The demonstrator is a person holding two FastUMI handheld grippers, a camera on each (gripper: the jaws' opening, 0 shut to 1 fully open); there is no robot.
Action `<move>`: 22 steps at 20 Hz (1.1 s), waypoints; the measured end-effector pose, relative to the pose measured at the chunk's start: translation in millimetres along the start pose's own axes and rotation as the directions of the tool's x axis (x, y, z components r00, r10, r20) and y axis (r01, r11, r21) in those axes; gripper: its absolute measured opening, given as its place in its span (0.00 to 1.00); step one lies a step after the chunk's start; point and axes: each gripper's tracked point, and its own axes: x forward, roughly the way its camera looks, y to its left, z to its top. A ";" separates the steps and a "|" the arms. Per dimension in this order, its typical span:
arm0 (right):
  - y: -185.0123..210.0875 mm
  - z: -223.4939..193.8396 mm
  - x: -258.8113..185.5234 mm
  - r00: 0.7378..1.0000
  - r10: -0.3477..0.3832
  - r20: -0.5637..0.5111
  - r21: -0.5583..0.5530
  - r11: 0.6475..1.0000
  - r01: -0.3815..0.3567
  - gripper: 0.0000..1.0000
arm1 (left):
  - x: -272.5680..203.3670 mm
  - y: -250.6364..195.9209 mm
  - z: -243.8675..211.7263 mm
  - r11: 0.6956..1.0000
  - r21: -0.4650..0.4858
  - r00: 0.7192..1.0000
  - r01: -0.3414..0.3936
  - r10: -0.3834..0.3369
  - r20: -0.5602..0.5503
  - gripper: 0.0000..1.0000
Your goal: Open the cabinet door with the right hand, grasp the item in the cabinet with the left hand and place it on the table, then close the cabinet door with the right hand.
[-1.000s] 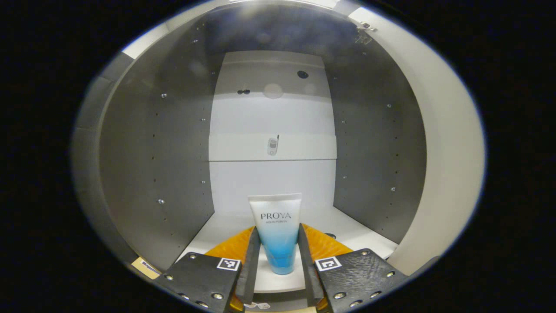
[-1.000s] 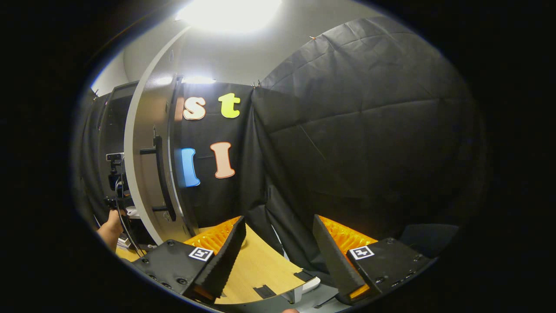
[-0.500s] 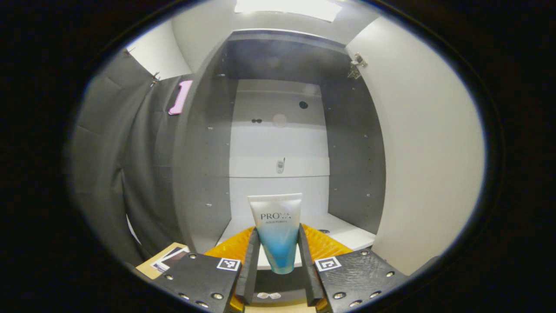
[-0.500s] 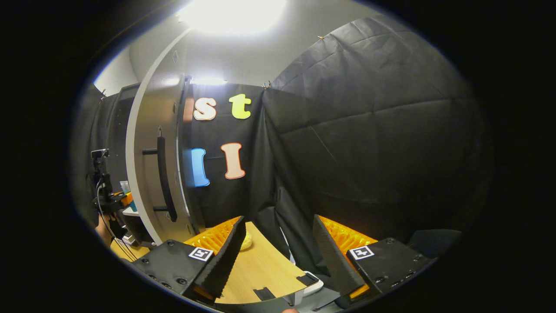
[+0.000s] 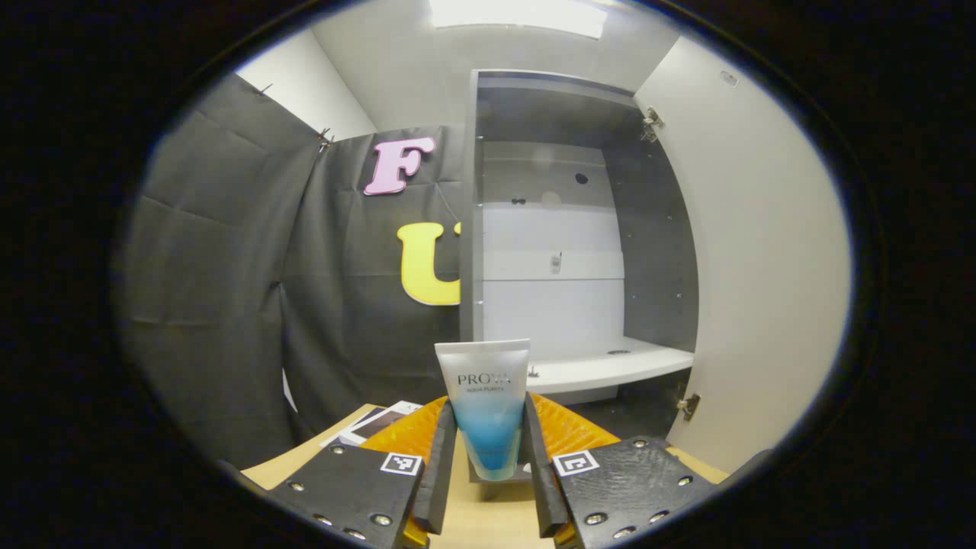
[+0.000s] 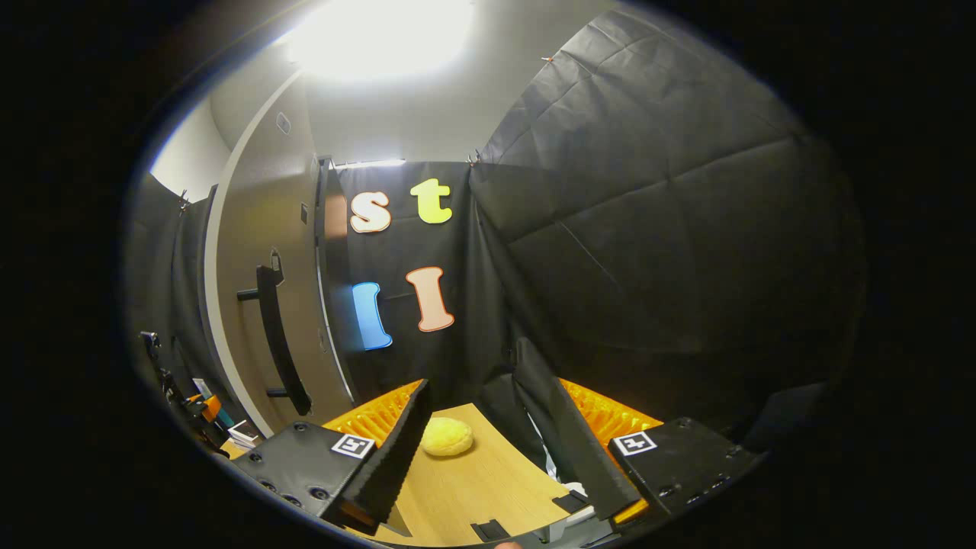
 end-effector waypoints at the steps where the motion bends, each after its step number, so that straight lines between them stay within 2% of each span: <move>1: -1.2 -1.2 2.0 1.000 -0.002 -0.001 -0.006 1.000 0.002 0.98 | -6.7 8.0 -14.2 1.000 0.002 1.000 -0.007 0.007 -0.016 0.48; 6: 5.9 1.2 7.9 1.000 0.011 0.004 -0.030 0.999 -0.011 0.98 | -35.1 32.3 -86.2 1.000 -0.008 0.996 -0.009 0.009 -0.085 0.48; 15: 29.4 14.5 19.9 0.998 0.040 0.050 -0.139 0.990 -0.033 0.98 | -69.3 35.7 -202.2 0.999 -0.050 0.981 -0.021 0.011 -0.191 0.48; 16: 30.9 13.6 22.1 0.998 0.047 0.050 -0.146 0.988 -0.039 0.92 | -73.4 35.7 -210.6 0.998 -0.053 0.979 -0.026 0.014 -0.203 0.48; 22: 43.3 -3.8 32.6 0.996 0.091 -0.006 -0.144 0.985 -0.091 0.92 | -90.2 36.5 -239.1 0.998 -0.028 0.973 -0.049 0.041 -0.228 0.48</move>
